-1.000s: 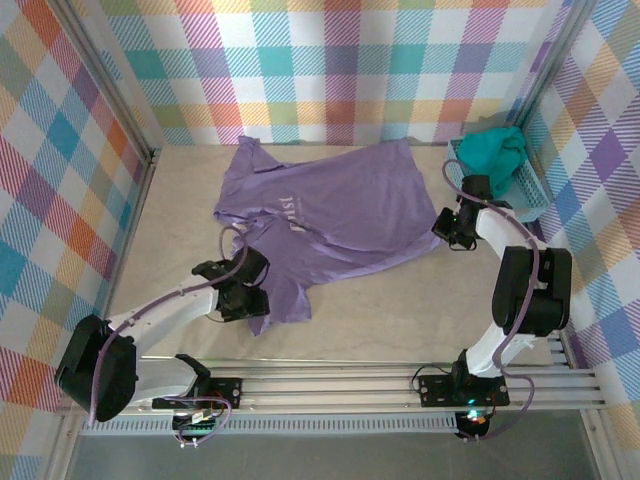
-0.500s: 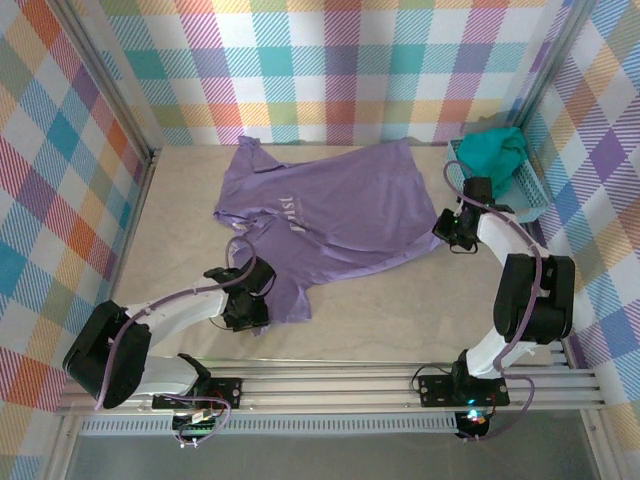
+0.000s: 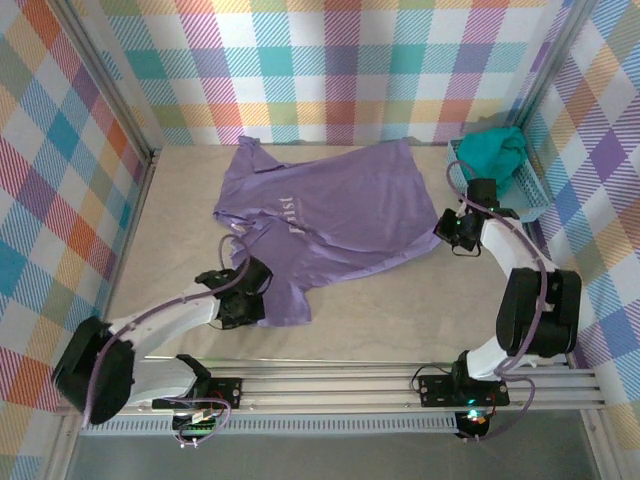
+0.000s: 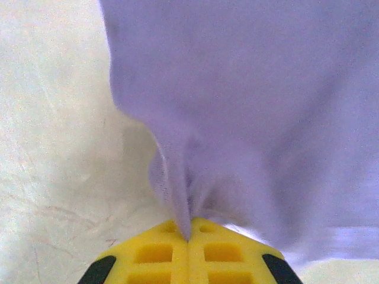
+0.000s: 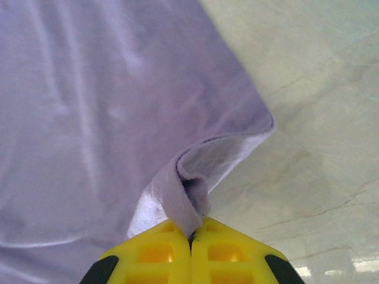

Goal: Fold the inside-out t-shirt

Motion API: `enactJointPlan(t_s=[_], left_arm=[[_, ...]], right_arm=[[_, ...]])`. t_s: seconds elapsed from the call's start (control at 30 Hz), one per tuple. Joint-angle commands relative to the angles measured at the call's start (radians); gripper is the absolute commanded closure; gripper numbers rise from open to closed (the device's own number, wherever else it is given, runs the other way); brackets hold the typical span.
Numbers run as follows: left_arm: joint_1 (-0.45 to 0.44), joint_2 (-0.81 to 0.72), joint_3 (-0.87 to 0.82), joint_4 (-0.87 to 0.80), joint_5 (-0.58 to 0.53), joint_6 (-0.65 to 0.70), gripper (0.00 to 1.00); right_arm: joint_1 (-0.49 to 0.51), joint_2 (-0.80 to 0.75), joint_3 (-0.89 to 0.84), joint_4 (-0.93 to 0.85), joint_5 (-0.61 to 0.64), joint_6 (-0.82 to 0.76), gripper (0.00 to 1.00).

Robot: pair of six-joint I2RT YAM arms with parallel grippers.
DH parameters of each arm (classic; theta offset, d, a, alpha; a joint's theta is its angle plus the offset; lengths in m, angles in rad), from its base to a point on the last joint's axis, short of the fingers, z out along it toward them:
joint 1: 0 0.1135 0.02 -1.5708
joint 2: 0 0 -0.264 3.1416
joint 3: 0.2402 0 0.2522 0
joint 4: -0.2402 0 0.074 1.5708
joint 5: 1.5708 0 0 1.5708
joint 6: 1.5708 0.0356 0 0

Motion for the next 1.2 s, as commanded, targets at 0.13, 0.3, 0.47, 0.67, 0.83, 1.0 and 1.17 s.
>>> enactJointPlan(t_s=[0.13,0.3,0.47,0.67,0.83,1.0,1.17], left_arm=[[0.01,-0.28,0.461,0.043,-0.317,0.2,1.0],[0.009,-0.314,0.842,-0.008,-0.413,0.386,1.0],[0.01,-0.285,1.19,-0.014,-0.364,0.512,1.0],[0.01,-0.108,1.451,-0.048,-0.415,0.647,1.0],[0.033,0.072,1.557,-0.027,-0.549,0.75,1.0],[0.267,0.227,1.667,-0.076,-0.357,0.663,1.0],[0.307,0.329,1.789,-0.131,-0.28,0.664,1.0]], right_arm=[[-0.007,-0.366,0.1,-0.026,-0.074,-0.075,1.0],[-0.007,-0.594,0.283,-0.115,0.019,-0.124,1.0],[-0.007,-0.702,0.506,-0.197,0.035,-0.145,1.0],[-0.007,-0.69,0.735,-0.265,0.001,-0.163,1.0],[-0.006,-0.605,0.745,-0.234,-0.008,-0.168,1.0],[-0.007,-0.491,0.676,-0.134,-0.005,-0.17,1.0],[-0.006,-0.42,0.672,-0.084,-0.029,-0.169,1.0]])
